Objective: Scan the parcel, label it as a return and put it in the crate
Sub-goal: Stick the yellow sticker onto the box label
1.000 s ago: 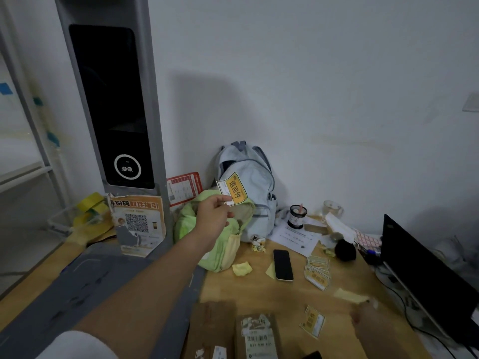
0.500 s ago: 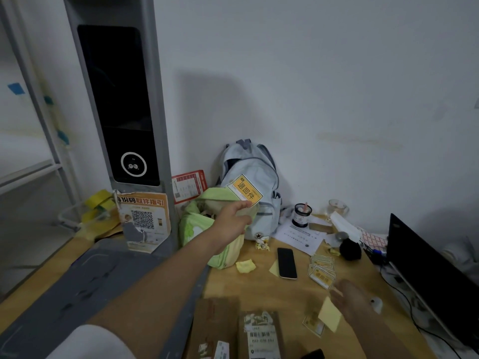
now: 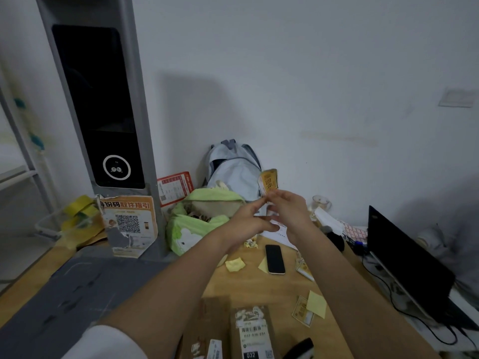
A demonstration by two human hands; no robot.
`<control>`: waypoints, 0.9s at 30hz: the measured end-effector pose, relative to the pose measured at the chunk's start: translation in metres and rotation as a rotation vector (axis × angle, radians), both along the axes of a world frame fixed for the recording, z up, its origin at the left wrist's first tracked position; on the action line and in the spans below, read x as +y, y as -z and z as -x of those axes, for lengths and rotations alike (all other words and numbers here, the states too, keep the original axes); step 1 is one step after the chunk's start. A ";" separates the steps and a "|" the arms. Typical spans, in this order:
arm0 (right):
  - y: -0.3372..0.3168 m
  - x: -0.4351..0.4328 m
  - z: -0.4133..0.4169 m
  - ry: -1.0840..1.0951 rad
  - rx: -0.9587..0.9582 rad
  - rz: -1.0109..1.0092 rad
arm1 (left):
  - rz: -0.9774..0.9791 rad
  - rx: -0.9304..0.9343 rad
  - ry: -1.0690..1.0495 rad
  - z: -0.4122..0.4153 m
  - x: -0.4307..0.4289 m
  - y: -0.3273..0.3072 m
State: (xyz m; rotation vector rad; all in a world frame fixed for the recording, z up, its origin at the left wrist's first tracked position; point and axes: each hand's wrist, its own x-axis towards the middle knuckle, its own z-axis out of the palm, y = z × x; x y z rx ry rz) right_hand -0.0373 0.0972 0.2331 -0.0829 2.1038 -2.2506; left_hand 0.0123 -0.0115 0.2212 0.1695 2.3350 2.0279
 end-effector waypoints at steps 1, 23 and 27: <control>-0.001 -0.001 0.001 0.048 -0.002 0.018 | -0.011 0.004 0.008 0.000 0.000 -0.002; 0.003 0.000 0.005 0.087 0.150 -0.124 | -0.131 0.103 -0.498 0.014 -0.030 -0.012; 0.014 0.002 0.005 0.072 0.108 -0.185 | -0.084 0.061 -0.529 0.019 -0.028 0.008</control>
